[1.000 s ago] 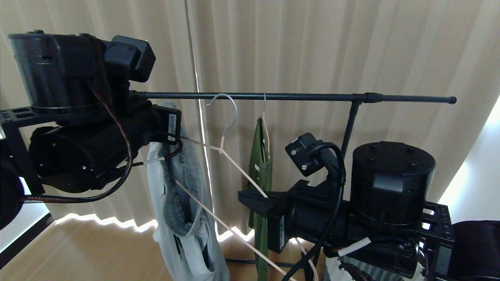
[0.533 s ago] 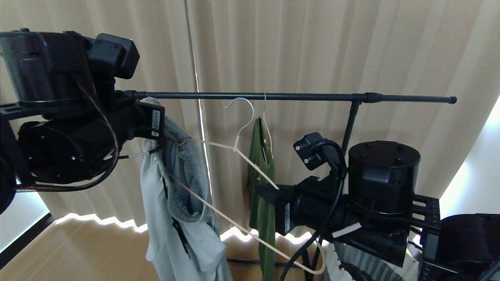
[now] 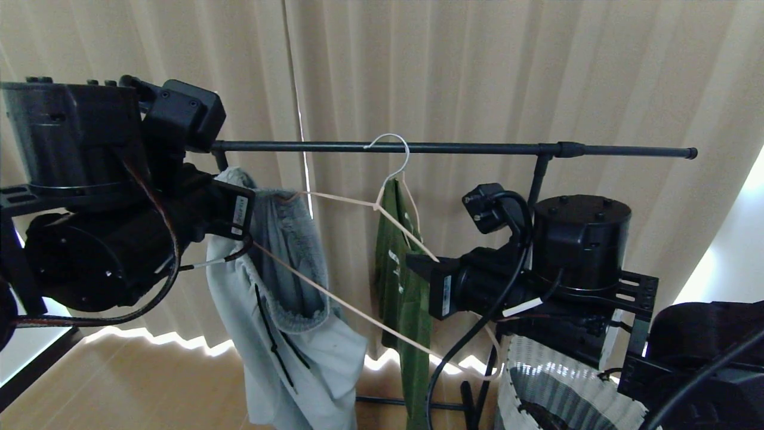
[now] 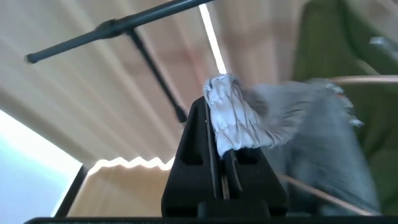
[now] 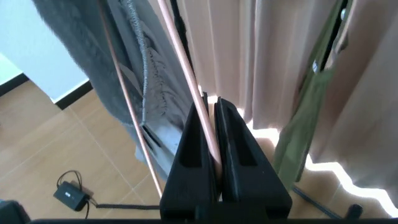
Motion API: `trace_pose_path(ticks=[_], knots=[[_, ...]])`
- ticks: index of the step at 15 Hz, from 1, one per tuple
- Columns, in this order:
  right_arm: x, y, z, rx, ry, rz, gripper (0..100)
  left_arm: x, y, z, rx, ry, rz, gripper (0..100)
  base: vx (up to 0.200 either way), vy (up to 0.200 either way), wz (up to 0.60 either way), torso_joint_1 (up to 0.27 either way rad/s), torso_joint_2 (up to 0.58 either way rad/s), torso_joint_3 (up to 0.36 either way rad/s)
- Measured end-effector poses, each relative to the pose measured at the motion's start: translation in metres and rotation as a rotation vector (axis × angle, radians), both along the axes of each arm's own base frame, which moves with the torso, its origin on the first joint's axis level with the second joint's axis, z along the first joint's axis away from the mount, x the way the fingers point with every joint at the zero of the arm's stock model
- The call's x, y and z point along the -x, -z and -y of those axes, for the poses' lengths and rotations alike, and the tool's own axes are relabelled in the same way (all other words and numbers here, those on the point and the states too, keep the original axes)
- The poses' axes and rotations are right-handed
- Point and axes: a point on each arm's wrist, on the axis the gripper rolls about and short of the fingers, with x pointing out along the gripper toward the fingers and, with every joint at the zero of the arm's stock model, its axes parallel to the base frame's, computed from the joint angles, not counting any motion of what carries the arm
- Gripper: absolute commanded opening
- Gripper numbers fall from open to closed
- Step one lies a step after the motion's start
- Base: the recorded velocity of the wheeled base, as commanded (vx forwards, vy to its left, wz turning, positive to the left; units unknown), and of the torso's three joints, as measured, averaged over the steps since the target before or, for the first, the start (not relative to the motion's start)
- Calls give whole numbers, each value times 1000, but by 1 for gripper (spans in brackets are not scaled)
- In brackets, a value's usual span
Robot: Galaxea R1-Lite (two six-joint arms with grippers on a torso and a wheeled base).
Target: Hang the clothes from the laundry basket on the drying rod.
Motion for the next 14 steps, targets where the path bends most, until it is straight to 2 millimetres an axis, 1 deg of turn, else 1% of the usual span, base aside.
trace_pose_path(ticks=[3,6,8,10,14], knots=[[-1,2,-15,-4,-28,3,0,11,-2,21,31,87,6,0,0,0,0,0,0,0],[-1,3,-29,-10,-58,7,0,16,-5,39,86,153,13,0,0,0,0,0,0,0],[0,5,-36,-10,-74,7,0,15,-4,45,95,211,2,0,0,0,0,0,0,0],[1,8,-40,-5,-84,2,0,16,-2,48,106,306,-18,0,0,0,0,0,0,0],[2,7,-41,-7,-86,3,0,19,7,46,102,387,-56,0,0,0,0,0,0,0]])
